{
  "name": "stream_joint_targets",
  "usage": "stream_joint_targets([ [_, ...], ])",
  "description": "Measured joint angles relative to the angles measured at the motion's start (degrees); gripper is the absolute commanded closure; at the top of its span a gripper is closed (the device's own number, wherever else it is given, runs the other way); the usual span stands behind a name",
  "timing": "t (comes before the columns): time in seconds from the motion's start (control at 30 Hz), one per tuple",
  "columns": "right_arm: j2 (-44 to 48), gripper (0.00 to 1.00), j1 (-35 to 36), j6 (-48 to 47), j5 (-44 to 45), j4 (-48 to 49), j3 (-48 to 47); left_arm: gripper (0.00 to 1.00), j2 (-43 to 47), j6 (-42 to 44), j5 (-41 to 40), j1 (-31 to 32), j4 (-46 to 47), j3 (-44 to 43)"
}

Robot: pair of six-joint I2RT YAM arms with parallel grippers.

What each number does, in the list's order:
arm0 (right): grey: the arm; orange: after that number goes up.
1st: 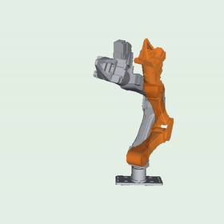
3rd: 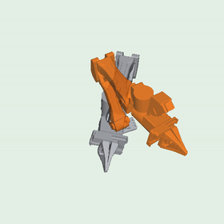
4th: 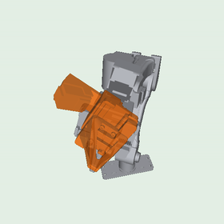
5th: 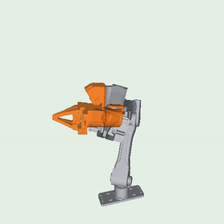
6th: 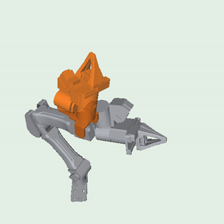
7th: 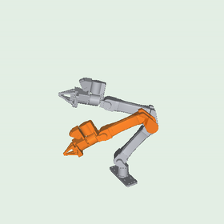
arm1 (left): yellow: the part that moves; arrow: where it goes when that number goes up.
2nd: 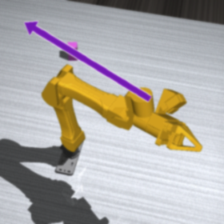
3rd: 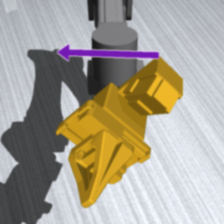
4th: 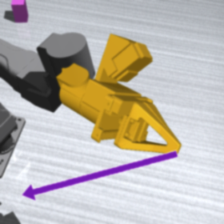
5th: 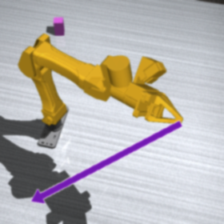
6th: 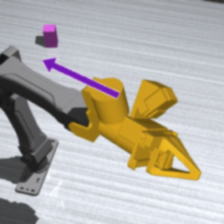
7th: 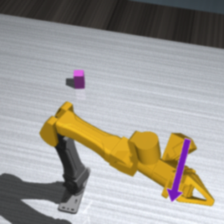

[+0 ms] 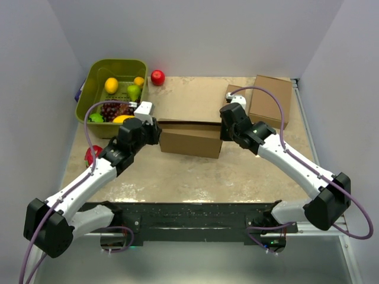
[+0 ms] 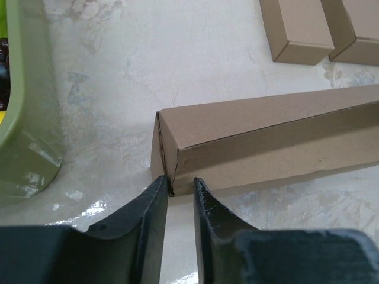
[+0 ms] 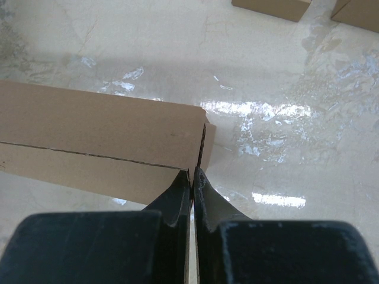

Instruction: Fold the paper box

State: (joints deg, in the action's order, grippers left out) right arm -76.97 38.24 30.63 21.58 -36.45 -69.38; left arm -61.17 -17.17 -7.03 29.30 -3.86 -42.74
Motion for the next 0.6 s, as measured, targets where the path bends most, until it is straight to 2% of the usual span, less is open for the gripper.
stream_joint_targets([
  [0.03,0.1,0.81,0.0,0.0,-0.1,-0.1,0.0,0.64,-0.3,0.2,0.5,0.0,-0.8,-0.7],
  [0.13,0.3,0.63,0.0,0.1,-0.3,-0.6,0.0,0.58,-1.0,0.5,1.8,0.0,-3.4,-2.5],
  [0.17,0.4,0.53,0.0,0.1,-0.3,-0.9,-0.1,0.55,-1.2,0.7,2.2,0.0,-4.5,-3.2],
  [0.23,0.7,0.43,0.0,-0.1,-0.7,-2.5,-0.3,0.47,-1.4,1.0,2.9,0.1,-6.4,-4.4],
  [0.33,1.3,0.27,0.2,-0.2,-2.2,-4.5,-0.6,0.4,-1.5,1.8,4.2,0.2,-9.0,-5.8],
  [0.43,1.9,0.18,0.4,-0.5,-3.3,-7.2,-1.0,0.37,-1.4,2.0,5.1,0.4,-11.2,-6.6],
  [0.6,3.7,0.11,0.4,-1.0,-4.1,-10.6,-3.7,0.33,-0.2,2.8,5.7,0.4,-15.5,-7.9],
])
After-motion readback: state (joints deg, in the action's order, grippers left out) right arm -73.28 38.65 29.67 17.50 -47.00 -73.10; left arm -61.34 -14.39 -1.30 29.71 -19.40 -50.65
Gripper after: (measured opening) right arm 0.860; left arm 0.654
